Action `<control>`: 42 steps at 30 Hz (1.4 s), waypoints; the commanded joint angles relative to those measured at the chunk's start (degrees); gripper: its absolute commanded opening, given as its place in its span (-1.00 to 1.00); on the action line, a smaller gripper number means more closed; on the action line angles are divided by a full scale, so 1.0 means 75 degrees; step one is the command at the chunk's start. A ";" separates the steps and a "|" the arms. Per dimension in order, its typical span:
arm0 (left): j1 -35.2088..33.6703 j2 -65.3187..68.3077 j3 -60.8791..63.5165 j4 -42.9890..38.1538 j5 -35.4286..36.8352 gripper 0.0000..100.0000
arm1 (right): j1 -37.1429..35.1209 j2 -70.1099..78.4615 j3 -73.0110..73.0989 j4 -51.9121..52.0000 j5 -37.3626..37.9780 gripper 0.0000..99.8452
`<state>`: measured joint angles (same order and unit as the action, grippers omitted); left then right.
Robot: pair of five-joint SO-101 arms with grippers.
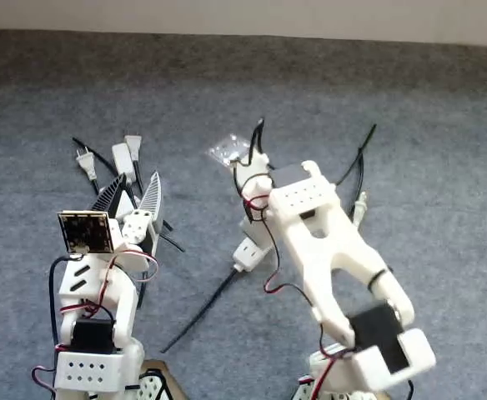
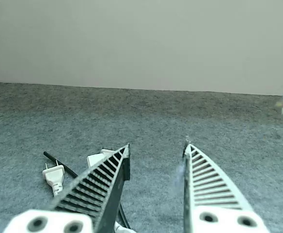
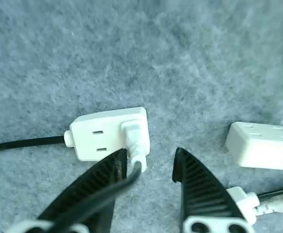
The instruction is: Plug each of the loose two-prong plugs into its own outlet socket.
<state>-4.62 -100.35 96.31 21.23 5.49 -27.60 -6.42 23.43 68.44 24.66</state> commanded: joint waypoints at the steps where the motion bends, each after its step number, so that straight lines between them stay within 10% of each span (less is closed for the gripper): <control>1: -0.0006 0.0006 0.0135 0.0035 0.0035 -0.62 | -0.0111 -0.1002 -0.0111 0.0322 0.0527 -0.66; 7: -0.0006 0.0006 0.0135 0.0035 0.0035 -0.62 | -0.0533 -0.1237 -0.0100 0.0744 0.0891 -0.66; 22: -0.0006 0.0006 0.0135 0.0012 0.0035 -0.62 | -0.1073 -0.0756 -0.0018 0.0709 -0.9459 -0.18; 30: -0.0006 0.0006 0.0135 0.0012 0.0035 -0.62 | -0.2444 -0.0615 0.0264 -0.0111 -1.0538 -0.04; 42: -0.0006 0.0006 0.0135 0.0012 0.0035 -0.62 | -0.1190 0.1612 0.0862 -0.2737 -1.2155 -0.05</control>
<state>-4.62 -100.35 96.31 21.23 5.49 -39.47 4.75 32.48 49.89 -64.84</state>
